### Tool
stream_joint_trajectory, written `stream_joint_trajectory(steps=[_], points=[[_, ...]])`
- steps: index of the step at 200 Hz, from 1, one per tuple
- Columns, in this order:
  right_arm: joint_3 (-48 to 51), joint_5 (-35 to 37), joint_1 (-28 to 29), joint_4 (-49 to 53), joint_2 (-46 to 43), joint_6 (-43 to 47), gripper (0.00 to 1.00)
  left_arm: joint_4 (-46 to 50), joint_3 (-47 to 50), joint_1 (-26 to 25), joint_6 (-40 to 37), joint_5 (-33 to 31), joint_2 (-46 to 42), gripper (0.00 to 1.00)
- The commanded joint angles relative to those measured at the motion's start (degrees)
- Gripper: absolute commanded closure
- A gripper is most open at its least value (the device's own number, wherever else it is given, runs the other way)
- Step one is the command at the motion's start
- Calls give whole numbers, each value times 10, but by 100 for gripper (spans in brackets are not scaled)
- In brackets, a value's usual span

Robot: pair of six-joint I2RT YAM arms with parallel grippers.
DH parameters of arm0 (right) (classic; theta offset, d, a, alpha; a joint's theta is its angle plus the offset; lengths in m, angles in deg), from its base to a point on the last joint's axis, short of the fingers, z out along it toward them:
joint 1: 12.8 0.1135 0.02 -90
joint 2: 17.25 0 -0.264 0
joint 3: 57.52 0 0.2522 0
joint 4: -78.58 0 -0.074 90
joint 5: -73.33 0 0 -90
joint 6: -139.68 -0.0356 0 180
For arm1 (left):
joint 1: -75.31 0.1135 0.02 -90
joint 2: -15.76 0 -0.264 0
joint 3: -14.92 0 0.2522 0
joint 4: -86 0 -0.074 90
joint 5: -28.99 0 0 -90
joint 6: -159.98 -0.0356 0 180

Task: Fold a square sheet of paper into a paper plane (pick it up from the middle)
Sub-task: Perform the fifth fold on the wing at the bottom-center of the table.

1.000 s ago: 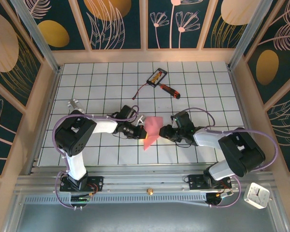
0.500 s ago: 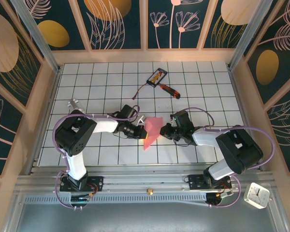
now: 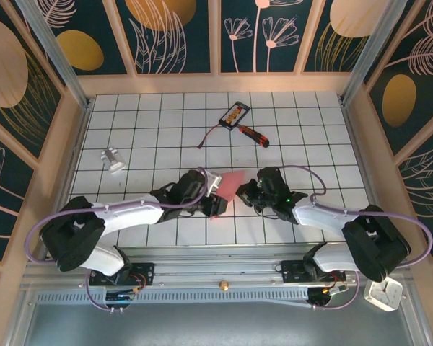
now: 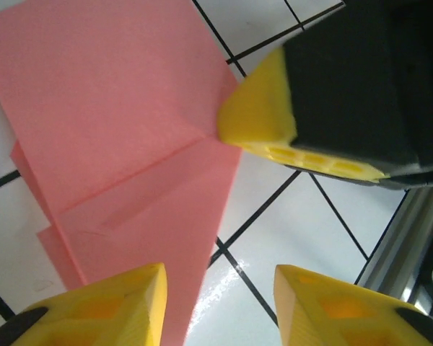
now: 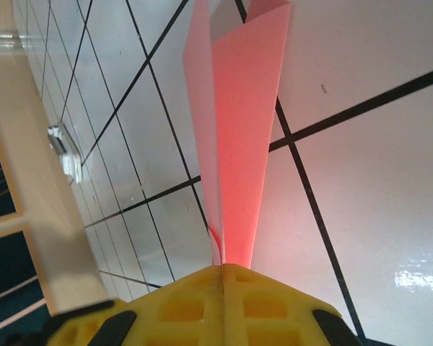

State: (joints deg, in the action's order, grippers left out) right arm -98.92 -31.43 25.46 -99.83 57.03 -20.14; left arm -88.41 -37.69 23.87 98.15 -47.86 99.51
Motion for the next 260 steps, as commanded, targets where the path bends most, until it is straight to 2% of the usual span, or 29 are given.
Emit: stream_joint_trajectory(steps=[1, 36, 107, 139, 186, 224, 260], points=[[10, 17, 5, 1, -11, -68, 100, -35, 21, -25, -28, -92, 0, 53], [18, 11, 6, -13, -14, -87, 100, -25, 7, -48, -68, -128, 32, 48], [29, -5, 6, -38, 2, -98, 100, 20, -51, -62, -120, -174, 91, 48], [29, -5, 7, -41, 5, -98, 100, 25, -56, -62, -120, -171, 96, 53], [32, -10, 8, -54, 17, -99, 100, 28, -53, -62, -117, -173, 97, 67], [29, -17, 9, -61, 25, -101, 100, 32, -52, -62, -118, -185, 100, 69], [28, -19, 10, -63, 26, -102, 100, 31, -51, -62, -119, -187, 103, 75]])
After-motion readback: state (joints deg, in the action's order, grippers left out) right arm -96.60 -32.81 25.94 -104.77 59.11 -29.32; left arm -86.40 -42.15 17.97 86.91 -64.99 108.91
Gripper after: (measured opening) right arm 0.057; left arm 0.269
